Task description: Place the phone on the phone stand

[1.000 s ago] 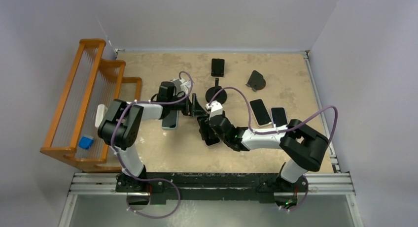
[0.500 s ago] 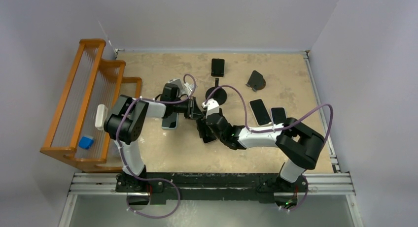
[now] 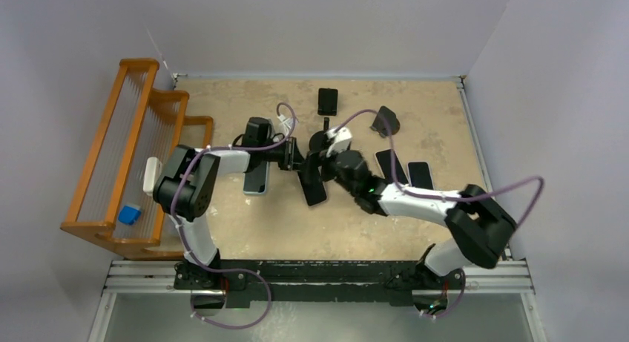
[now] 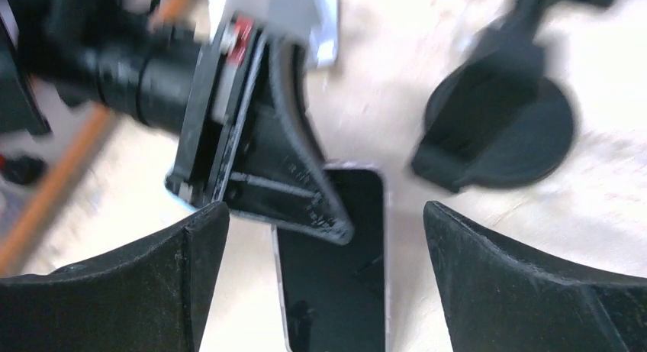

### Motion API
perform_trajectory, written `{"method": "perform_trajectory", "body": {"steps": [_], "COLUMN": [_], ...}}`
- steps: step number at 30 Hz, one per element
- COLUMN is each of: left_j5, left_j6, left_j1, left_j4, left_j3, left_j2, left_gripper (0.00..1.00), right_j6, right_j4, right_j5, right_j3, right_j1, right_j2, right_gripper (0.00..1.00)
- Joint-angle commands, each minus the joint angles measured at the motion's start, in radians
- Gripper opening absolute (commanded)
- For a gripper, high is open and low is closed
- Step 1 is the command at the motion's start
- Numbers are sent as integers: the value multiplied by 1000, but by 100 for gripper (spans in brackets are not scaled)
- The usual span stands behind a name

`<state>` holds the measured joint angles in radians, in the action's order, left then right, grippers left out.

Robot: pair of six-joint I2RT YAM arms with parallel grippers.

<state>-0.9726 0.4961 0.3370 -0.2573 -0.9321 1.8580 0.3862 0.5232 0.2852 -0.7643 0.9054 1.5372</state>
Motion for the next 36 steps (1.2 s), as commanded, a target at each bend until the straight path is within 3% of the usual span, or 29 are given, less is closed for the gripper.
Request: {"method": "perform_trajectory", "body": {"steps": [1, 8, 14, 22, 36], "left_j5": [223, 287, 115, -122, -159], "left_j6": [-108, -83, 129, 590, 911], "left_j1": [-4, -16, -105, -199, -199], "left_j4": [-38, -183, -454, -992, -1386], "left_j3": [-70, -61, -19, 45, 62], "left_j2": [-113, -222, -273, -203, -120], "left_gripper": [0, 0, 0, 0, 0], "right_j6": [55, 154, 268, 289, 278], "right_j4": [229, 584, 866, 970, 994], "right_j5": [-224, -697, -969, -946, -911], "right_j3": [102, 304, 363, 380, 349], "right_j1": [-152, -330, -430, -450, -450], "right_j2": [-175, -270, -199, -177, -152], "right_gripper": [99, 99, 98, 96, 95]}}
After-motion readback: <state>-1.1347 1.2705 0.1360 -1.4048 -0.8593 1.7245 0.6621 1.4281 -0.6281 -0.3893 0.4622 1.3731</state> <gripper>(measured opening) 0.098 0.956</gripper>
